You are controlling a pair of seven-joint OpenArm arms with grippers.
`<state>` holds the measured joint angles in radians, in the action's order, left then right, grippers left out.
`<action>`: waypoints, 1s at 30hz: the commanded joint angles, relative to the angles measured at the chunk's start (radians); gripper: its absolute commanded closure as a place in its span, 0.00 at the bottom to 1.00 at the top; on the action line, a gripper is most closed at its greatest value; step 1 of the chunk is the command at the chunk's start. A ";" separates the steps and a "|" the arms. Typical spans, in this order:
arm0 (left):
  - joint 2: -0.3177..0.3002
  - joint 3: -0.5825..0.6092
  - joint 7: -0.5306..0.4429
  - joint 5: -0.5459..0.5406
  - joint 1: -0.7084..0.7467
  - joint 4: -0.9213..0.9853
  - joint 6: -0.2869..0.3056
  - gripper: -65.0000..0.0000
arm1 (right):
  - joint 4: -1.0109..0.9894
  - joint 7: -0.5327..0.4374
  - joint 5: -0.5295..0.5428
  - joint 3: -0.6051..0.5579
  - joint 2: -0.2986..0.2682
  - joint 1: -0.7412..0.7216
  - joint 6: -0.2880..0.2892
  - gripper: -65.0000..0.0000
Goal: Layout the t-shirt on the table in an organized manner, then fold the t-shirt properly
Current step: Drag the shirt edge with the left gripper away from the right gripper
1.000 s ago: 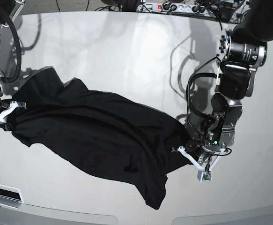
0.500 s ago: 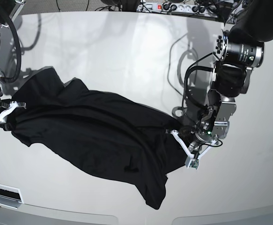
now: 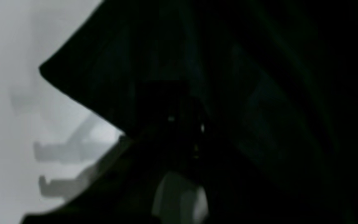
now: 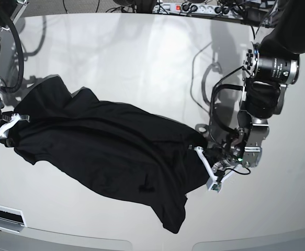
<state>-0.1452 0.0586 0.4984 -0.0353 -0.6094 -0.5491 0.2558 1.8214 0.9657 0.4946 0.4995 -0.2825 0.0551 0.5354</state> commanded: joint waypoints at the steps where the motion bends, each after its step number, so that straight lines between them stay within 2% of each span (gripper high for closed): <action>1: -0.023 0.000 0.122 0.029 0.000 -0.013 -0.012 1.00 | 0.020 -0.026 0.010 0.005 -0.017 -0.016 0.000 1.00; 7: -0.093 0.000 0.403 -0.104 0.000 -0.172 -0.012 1.00 | 0.020 -0.030 0.011 0.005 -0.017 -0.016 0.000 1.00; 9: -0.111 0.000 0.509 -0.148 0.000 -0.219 -0.031 1.00 | 0.020 -0.030 0.011 0.005 -0.017 -0.016 0.000 1.00; 12: -0.127 0.000 0.678 -0.159 0.000 -0.259 -0.049 1.00 | 0.020 -0.029 0.010 0.005 -0.017 -0.016 0.000 1.00; 15: -0.132 -0.001 0.797 -0.158 0.007 -0.260 -0.022 1.00 | 0.020 -0.030 0.011 0.005 -0.017 -0.016 0.000 1.00; 20: -0.144 -0.001 0.846 -0.158 0.042 -0.261 0.023 1.00 | 0.020 -0.029 0.009 0.005 -0.017 -0.016 0.000 1.00; 26: -0.180 -0.001 0.846 -0.170 -0.009 -0.263 0.022 1.00 | 0.020 -0.026 0.006 0.005 -0.017 -0.016 0.001 1.00; 30: -0.226 -0.001 0.847 -0.269 -0.079 -0.263 0.019 1.00 | 0.020 -0.027 0.003 0.005 -0.017 -0.016 0.001 1.00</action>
<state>-0.3672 0.0601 1.3403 -0.2993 -0.6514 -0.7959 0.2733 1.8214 0.9627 0.4892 0.4995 -0.2825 0.0551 0.5354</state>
